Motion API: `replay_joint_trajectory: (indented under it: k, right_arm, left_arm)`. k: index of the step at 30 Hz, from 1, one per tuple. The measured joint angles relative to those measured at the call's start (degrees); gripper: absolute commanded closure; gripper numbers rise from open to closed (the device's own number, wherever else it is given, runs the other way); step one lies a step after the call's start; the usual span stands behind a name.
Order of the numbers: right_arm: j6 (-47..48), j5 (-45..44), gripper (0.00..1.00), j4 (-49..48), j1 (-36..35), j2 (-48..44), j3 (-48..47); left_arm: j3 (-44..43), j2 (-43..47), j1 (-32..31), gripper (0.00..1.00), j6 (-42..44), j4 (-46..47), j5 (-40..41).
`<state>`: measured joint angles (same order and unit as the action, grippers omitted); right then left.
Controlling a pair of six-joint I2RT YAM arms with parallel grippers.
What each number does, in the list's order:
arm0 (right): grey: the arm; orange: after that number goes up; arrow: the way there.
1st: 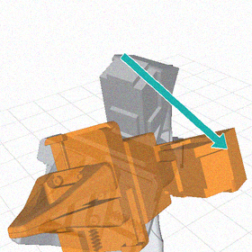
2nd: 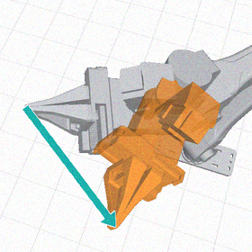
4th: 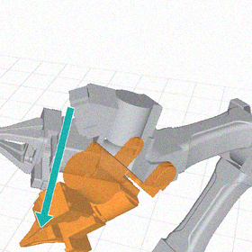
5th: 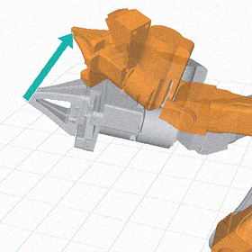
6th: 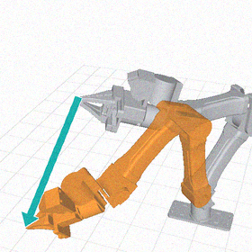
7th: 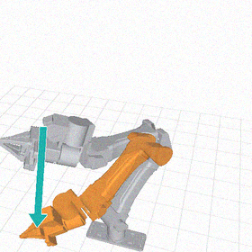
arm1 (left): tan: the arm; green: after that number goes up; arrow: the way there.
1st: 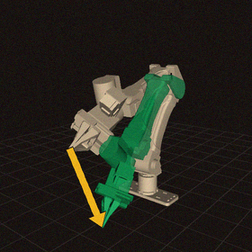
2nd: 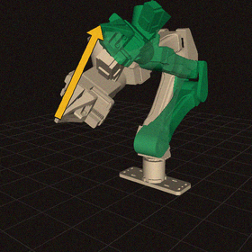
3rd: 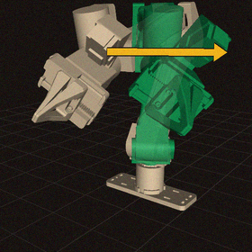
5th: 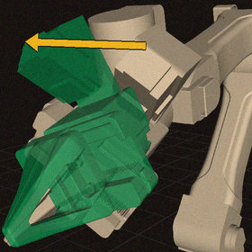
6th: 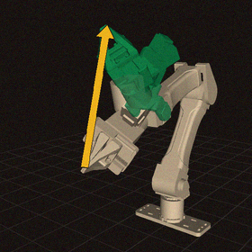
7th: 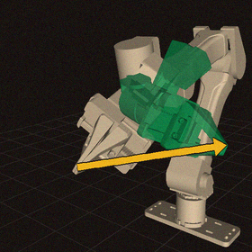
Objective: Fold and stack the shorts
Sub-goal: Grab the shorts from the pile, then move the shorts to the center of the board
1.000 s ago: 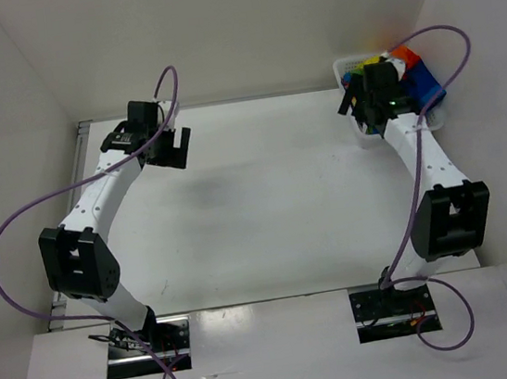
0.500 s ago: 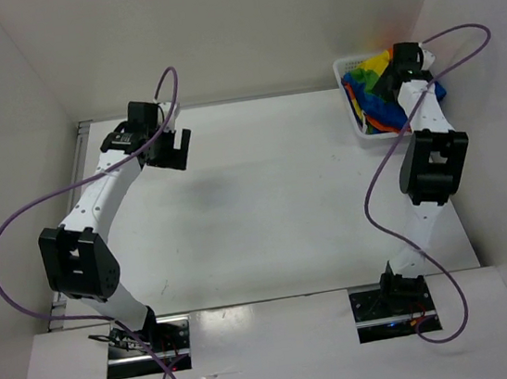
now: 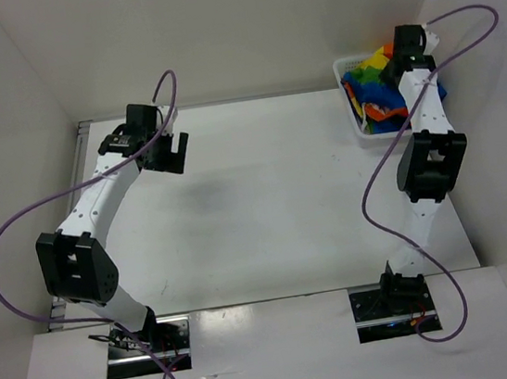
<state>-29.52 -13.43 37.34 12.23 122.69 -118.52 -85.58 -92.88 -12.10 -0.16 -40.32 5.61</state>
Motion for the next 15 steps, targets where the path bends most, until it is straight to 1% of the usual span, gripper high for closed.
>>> replay_joint_trajectory:
  k: [5, 8, 13, 15]
  right_arm:
    - [0.8, 1.6, 1.0, -0.3, -4.5, -7.4, -6.9]
    - [1.7, 3.3, 1.0, -0.6, -9.0, -12.0, -11.9]
    - [4.0, 5.8, 1.0, -0.8, -22.3, -15.8, -22.6]
    - [4.6, 7.1, 1.0, -0.8, -27.6, -16.7, -25.1]
  left_arm:
    - [0.0, 0.2, 0.4, 0.0, 0.0, 0.1, -0.9]
    - [0.0, 0.2, 1.3, 0.0, 0.0, 0.2, -3.0]
    - [0.0, 0.3, 4.0, 0.0, 0.0, 1.2, -7.2]
    - [0.0, 0.7, 5.6, 0.0, 0.0, 1.7, -9.1]
